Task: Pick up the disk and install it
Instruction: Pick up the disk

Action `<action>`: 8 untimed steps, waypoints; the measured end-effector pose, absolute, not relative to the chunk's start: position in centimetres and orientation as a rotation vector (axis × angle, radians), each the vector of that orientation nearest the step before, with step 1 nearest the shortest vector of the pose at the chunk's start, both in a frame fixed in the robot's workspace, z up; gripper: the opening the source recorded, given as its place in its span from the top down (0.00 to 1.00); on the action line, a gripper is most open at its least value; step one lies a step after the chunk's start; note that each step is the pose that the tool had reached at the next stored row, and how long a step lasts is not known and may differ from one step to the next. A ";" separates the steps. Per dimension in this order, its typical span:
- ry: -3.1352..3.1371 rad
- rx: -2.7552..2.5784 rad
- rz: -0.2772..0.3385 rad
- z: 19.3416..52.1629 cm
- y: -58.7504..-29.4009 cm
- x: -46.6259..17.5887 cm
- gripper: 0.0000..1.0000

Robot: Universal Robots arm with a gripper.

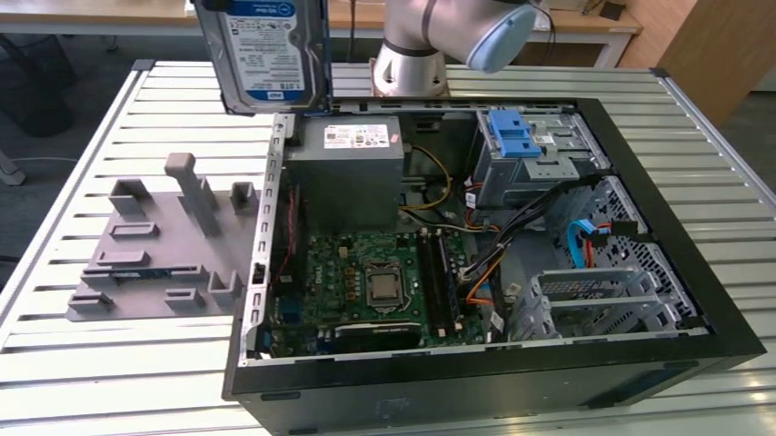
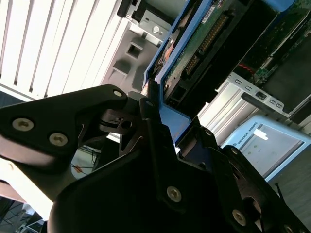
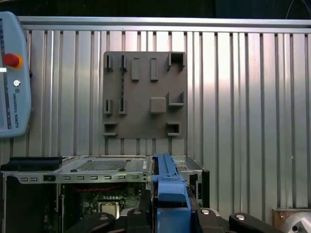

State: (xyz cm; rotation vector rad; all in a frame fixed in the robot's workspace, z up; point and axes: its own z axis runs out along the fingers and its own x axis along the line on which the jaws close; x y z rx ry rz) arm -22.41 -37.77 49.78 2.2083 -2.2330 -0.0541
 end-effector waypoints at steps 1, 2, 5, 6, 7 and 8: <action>-2.233 2.208 -0.054 49.8 -37.8 -22.1 0.64; -2.233 2.208 -0.054 49.8 -37.9 -21.7 0.64; -2.233 2.208 -0.054 49.8 -38.0 -20.7 0.64; -2.233 2.208 -0.054 49.8 -38.1 -20.4 0.64; -2.233 2.208 -0.054 49.8 -38.1 -20.1 0.64; -2.233 2.208 -0.054 49.8 -38.2 -19.8 0.64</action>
